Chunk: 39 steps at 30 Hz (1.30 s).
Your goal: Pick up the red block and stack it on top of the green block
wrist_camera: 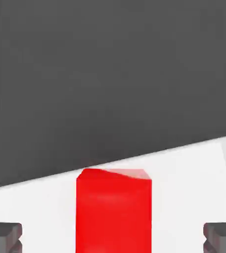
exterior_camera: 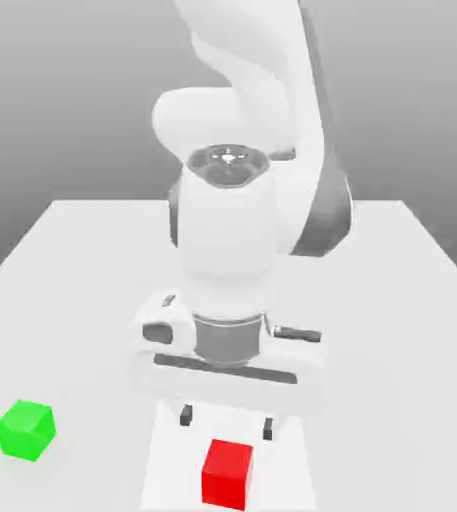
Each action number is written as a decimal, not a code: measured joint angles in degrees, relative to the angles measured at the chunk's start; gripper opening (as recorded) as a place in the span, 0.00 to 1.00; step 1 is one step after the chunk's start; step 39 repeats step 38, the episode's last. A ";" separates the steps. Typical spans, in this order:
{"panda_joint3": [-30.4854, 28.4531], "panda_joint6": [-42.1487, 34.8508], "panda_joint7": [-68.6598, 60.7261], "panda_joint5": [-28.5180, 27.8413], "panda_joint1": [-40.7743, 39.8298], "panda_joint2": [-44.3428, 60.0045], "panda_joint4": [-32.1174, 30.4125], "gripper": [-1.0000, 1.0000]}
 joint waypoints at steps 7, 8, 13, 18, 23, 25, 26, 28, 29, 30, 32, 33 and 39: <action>-0.46 4.63 0.68 -0.86 0.29 5.57 0.79 0.00; -0.46 4.65 0.70 -0.88 0.29 5.57 0.79 0.00; -0.06 0.43 0.11 -0.05 0.06 0.58 0.00 0.00; -3.00 -4.61 3.58 1.95 -2.61 -5.24 -0.77 0.00; -9.37 -6.56 11.64 3.86 -7.29 -7.18 -0.82 0.00; -11.95 -7.31 15.07 4.40 -9.26 -7.89 -0.83 0.00; -13.24 -7.68 16.82 4.62 -10.28 -8.25 -0.83 0.00; -15.85 -8.44 20.36 5.04 -12.38 -8.96 -0.84 0.00; -17.08 -8.78 22.16 5.16 -13.54 -9.29 -0.85 0.00; -17.72 -8.31 23.02 5.66 -14.27 -8.75 -0.81 0.00; -17.52 -5.56 22.54 7.62 -15.12 -5.68 -0.64 0.00; -16.98 -3.83 21.85 8.80 -15.60 -3.76 -0.53 0.00; -15.63 -0.66 20.46 10.86 -16.65 -0.29 -0.32 1.00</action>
